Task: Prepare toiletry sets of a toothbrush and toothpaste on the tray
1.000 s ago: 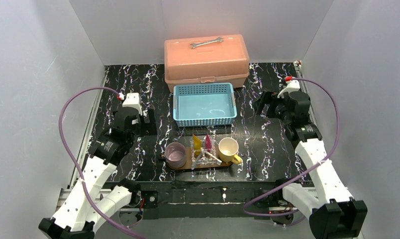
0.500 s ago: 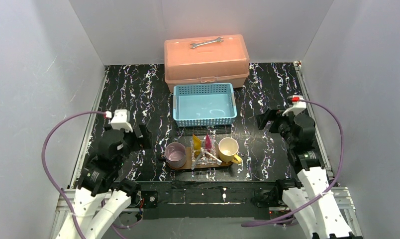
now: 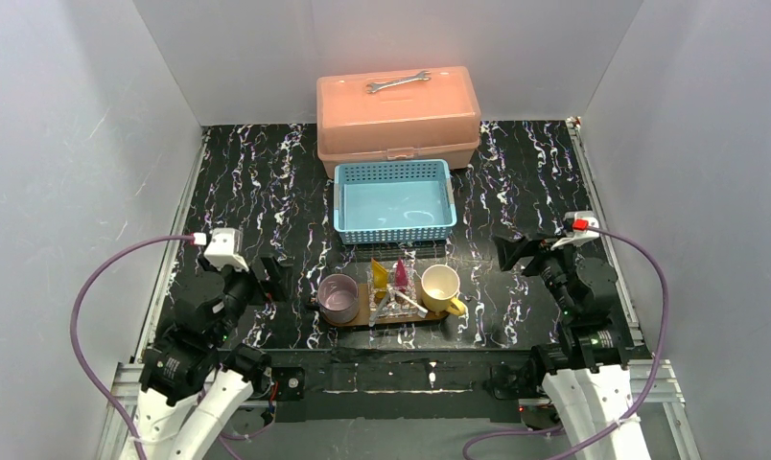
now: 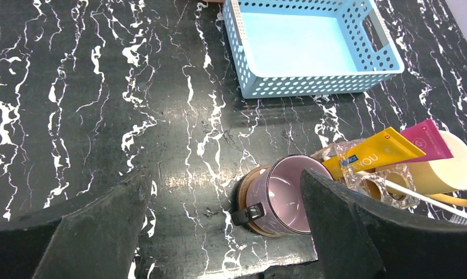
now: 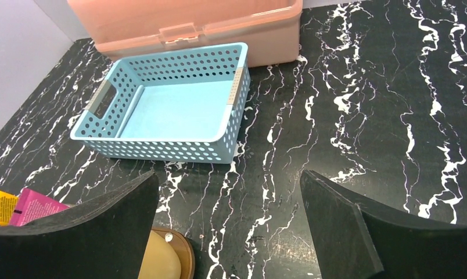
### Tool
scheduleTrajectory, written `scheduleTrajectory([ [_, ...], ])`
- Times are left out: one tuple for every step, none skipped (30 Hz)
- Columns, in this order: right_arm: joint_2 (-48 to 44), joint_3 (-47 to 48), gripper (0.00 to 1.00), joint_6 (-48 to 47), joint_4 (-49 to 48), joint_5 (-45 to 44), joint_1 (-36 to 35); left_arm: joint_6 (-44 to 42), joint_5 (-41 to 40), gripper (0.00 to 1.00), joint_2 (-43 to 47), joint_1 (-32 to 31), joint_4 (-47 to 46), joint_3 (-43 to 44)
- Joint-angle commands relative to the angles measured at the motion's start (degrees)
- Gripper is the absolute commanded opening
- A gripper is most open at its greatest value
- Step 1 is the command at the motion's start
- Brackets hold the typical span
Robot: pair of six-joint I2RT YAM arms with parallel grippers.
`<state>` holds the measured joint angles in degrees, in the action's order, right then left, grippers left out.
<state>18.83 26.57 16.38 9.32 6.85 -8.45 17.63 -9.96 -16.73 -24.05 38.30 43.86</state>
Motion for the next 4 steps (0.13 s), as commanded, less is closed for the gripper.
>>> scheduleTrajectory([
  [-1.3, -0.5, 0.98, -0.4, -1.5, 1.1, -0.5, -0.5, 2.0, 0.98, -3.2, 0.3, 2.3, 1.1],
  [-1.2, -0.5, 0.98, -0.4, -1.6, 1.1, -0.5, -0.5, 2.3, 0.98, -3.5, 0.3, 2.1, 1.1],
  [-1.1, -0.5, 0.98, -0.5, -1.7, 1.1, -0.6, -0.6, 2.5, 0.98, -3.6, 0.3, 1.9, 1.1],
  [-1.0, -0.6, 0.98, -0.4, -1.9, 1.2, -0.6, -0.8, 2.4, 0.98, -3.3, 0.3, 1.5, 1.0],
])
